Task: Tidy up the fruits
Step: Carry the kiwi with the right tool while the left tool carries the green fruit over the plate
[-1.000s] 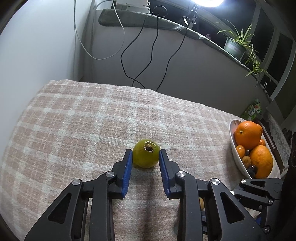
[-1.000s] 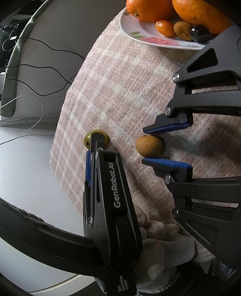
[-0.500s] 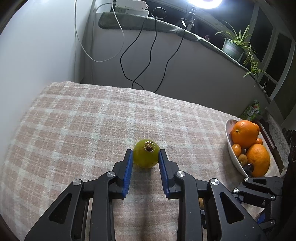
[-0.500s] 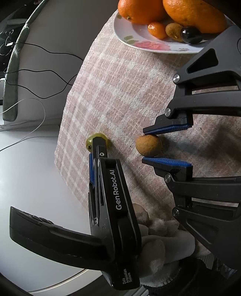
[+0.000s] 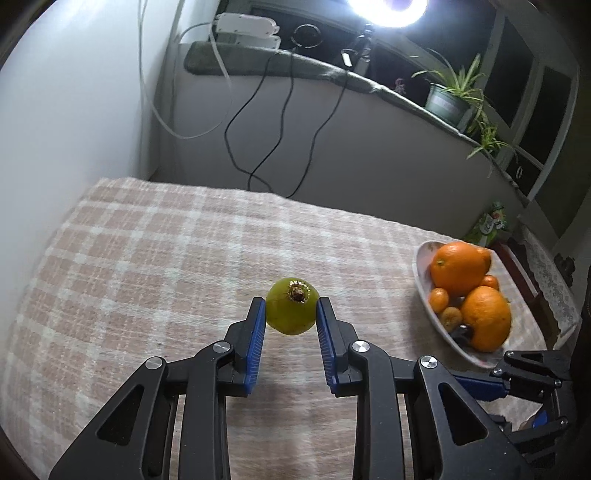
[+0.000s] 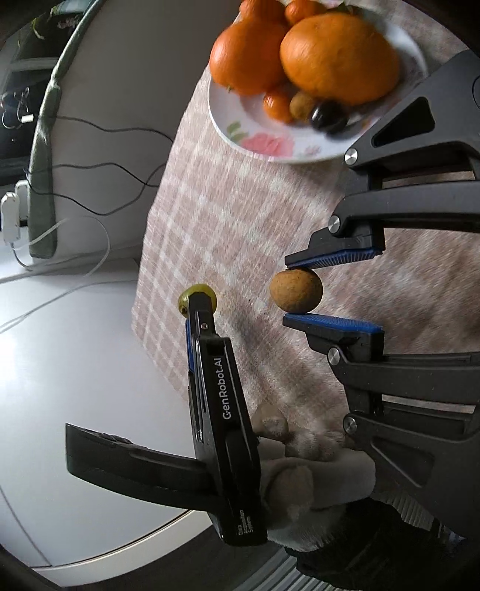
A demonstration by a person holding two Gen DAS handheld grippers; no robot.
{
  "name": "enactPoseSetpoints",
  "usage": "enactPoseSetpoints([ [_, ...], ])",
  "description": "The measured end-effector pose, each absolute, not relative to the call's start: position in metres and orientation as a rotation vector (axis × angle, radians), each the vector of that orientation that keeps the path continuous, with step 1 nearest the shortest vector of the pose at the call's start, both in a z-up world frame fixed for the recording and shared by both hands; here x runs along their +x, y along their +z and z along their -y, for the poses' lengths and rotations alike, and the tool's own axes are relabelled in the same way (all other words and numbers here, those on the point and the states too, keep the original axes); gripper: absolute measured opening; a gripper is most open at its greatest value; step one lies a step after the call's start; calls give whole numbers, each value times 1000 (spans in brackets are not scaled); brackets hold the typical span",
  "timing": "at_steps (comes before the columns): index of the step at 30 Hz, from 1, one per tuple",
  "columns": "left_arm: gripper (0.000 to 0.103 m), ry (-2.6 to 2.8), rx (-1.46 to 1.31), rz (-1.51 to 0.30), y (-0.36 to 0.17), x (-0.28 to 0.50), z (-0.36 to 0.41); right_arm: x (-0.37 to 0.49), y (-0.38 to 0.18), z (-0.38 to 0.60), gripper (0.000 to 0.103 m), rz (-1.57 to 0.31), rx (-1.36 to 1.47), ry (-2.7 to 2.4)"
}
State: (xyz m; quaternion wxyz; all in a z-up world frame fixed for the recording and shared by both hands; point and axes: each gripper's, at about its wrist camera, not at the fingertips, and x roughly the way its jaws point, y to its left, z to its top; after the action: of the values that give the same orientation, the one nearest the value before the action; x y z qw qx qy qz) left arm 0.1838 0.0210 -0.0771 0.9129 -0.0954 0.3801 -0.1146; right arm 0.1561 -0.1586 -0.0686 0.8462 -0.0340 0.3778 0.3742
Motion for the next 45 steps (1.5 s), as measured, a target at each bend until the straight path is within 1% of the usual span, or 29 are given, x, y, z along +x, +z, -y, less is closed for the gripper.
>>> enactPoseSetpoints([
  [20,26,-359,-97,-693,-36,161,48,146,-38,238,25,-704,23,675],
  [37,26,-419,-41,-714,-41,168,94,169,-38,294,25,-701,63,576],
  [45,26,-432,-16,-726,-46,172,111,195,-45,310,25,-722,91,536],
])
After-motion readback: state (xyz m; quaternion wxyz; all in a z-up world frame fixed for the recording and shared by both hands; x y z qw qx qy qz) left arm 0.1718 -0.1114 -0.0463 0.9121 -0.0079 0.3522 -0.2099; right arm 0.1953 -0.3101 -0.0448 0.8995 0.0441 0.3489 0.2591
